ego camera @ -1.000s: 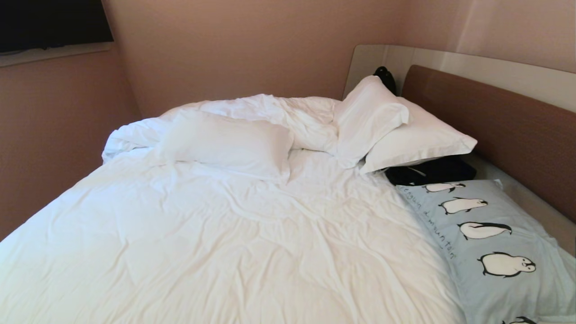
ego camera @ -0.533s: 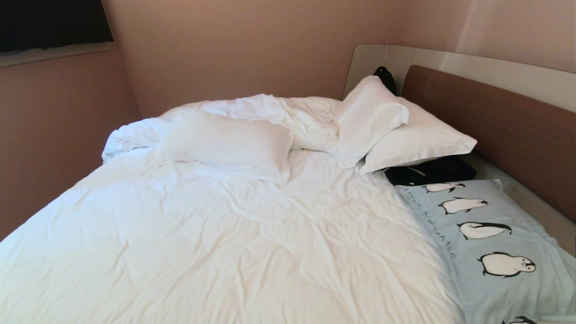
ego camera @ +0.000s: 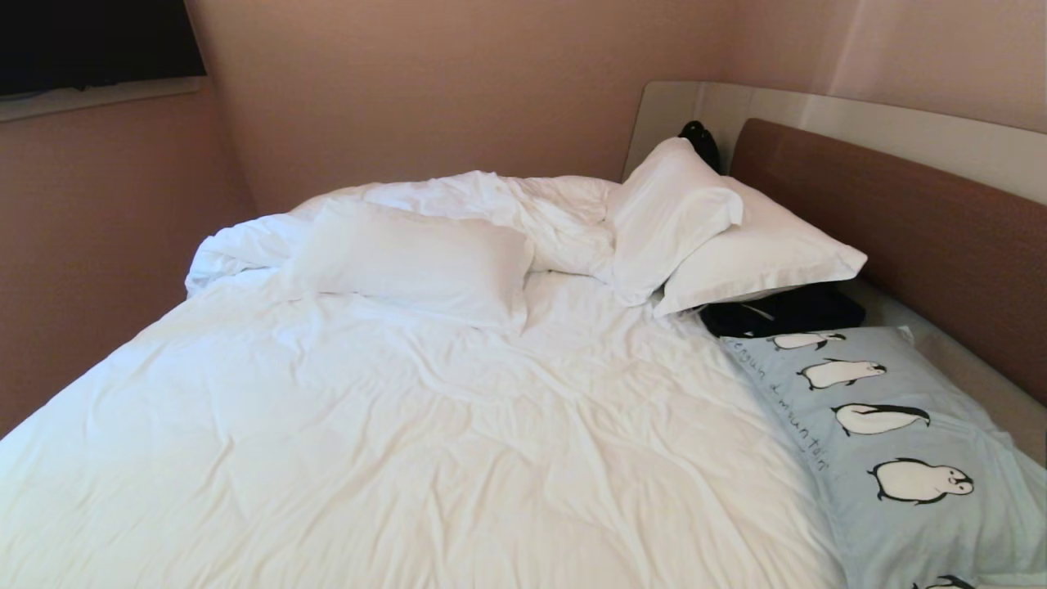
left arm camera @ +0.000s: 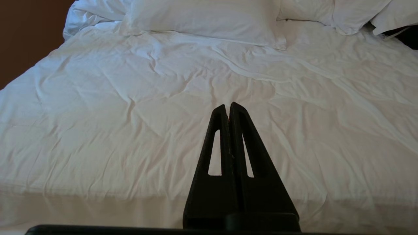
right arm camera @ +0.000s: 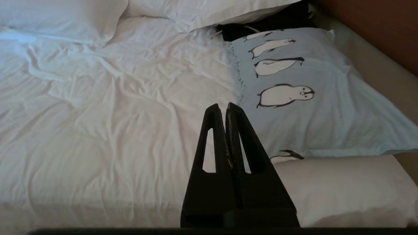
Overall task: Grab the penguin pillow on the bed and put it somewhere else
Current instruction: Pick up the pillow
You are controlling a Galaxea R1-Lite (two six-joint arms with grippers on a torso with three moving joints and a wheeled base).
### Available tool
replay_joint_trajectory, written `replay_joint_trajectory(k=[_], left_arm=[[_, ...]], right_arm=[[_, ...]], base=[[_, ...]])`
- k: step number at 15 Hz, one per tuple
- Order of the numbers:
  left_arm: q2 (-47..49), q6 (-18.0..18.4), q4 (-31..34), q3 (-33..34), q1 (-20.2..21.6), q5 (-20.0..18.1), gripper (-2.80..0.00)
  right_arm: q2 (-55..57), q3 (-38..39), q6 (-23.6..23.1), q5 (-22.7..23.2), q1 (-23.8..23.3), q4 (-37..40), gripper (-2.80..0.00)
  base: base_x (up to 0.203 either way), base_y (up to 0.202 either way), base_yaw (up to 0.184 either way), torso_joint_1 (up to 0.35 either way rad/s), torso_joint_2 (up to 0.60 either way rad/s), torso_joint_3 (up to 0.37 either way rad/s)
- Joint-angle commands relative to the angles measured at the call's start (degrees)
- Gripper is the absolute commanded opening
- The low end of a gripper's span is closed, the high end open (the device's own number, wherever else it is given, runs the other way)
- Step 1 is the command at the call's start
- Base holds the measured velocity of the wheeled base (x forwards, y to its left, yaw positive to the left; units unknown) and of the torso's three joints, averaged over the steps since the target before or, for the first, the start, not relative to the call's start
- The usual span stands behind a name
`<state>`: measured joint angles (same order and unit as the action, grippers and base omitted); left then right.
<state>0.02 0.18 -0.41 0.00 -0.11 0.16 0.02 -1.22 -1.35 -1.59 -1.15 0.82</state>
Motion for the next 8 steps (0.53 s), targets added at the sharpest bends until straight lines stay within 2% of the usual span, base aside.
replay_joint_trajectory(k=[1,8], left_arm=[[0.0,0.0,0.0,0.0,0.0,0.0,-2.80],[0.0,0.0,0.0,0.0,0.0,0.0,-2.80]], right_arm=[[-0.1,1.2,-1.4,0.9,0.0,-0.4,-2.80],[-0.1,1.2,-1.2,1.0,0.0,-0.8,-2.80]], base=[[0.000,0.000,0.000,0.000,0.00,0.000],[0.000,0.000,0.000,0.000,0.00,0.000]])
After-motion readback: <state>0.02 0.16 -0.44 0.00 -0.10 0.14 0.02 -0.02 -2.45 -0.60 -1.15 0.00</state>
